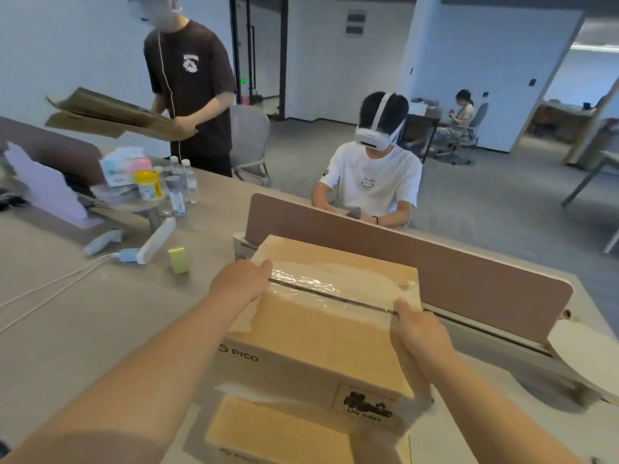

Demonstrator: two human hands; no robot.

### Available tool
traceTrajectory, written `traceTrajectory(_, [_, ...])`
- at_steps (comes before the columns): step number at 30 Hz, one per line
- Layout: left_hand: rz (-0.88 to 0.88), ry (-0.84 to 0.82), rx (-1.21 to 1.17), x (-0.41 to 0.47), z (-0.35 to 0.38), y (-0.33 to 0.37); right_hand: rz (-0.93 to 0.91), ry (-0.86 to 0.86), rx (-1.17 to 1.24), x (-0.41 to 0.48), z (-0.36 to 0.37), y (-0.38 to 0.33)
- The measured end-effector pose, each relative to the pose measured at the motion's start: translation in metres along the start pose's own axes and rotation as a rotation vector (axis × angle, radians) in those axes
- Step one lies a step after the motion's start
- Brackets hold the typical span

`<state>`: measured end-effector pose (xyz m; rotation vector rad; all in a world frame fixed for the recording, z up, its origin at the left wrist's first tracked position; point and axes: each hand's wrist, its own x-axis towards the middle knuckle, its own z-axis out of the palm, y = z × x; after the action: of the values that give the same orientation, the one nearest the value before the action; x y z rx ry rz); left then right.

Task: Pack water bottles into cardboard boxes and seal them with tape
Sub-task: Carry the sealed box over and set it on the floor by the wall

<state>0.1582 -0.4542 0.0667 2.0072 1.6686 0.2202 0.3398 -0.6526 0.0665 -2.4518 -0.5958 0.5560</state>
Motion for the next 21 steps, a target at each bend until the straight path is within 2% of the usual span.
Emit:
traceTrajectory(11, [-0.069, 0.042, -0.119, -0.028, -0.024, -0.021, -0.058, 0.017, 0.061, -0.017, -0.015, -0.024])
traceTrajectory(16, [-0.161, 0.101, -0.207, -0.078, -0.041, -0.062, -0.147, -0.081, 0.021, -0.045, -0.019, -0.037])
traceTrajectory(21, [-0.281, 0.222, -0.227, -0.164, -0.064, -0.101, -0.286, -0.202, -0.032, -0.089, -0.010, -0.037])
